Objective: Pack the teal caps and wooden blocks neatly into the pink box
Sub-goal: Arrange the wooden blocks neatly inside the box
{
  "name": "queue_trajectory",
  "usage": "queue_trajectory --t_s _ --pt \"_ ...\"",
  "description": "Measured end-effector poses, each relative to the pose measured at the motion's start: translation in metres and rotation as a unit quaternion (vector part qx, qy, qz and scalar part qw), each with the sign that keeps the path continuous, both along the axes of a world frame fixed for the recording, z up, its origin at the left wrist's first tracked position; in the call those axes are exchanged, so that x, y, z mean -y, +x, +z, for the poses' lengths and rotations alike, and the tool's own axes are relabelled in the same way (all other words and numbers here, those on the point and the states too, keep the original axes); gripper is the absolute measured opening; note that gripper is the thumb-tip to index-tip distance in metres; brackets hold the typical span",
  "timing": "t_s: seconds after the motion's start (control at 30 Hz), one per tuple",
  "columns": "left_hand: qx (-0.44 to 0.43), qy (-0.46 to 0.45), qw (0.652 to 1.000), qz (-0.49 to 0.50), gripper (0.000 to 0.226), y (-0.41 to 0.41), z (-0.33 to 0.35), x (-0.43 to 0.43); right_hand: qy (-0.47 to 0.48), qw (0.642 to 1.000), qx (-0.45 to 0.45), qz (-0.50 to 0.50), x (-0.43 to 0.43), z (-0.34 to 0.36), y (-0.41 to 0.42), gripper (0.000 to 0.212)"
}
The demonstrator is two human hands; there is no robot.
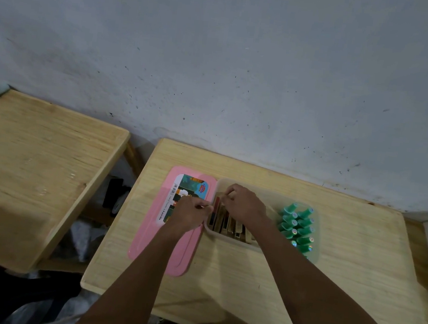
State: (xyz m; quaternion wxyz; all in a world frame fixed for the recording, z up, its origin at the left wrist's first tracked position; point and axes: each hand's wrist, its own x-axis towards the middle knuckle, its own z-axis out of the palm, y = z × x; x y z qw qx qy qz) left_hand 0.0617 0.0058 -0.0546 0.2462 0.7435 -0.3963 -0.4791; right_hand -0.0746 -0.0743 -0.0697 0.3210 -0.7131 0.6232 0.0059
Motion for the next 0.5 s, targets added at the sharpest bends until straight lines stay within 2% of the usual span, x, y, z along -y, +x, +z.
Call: queue_trajectory --t_s 0.2,0.37,0.5 --pt "0.003 -0.003 1.000 -0.004 0.030 0.000 0.000 0.000 0.005 0.982 0.151 -0.116 -0.010 -0.001 -0.010 0.012" --pt "-0.026 -0.009 0.999 0.026 0.030 -0.001 0.000 -0.001 0.062 0.918 0.321 -0.224 -0.016 -0.004 -0.023 0.025" --pt "-0.027 -0.011 0.999 0.025 0.029 -0.003 0.001 -0.001 0.099 0.879 0.401 -0.238 -0.020 -0.001 -0.033 0.032"
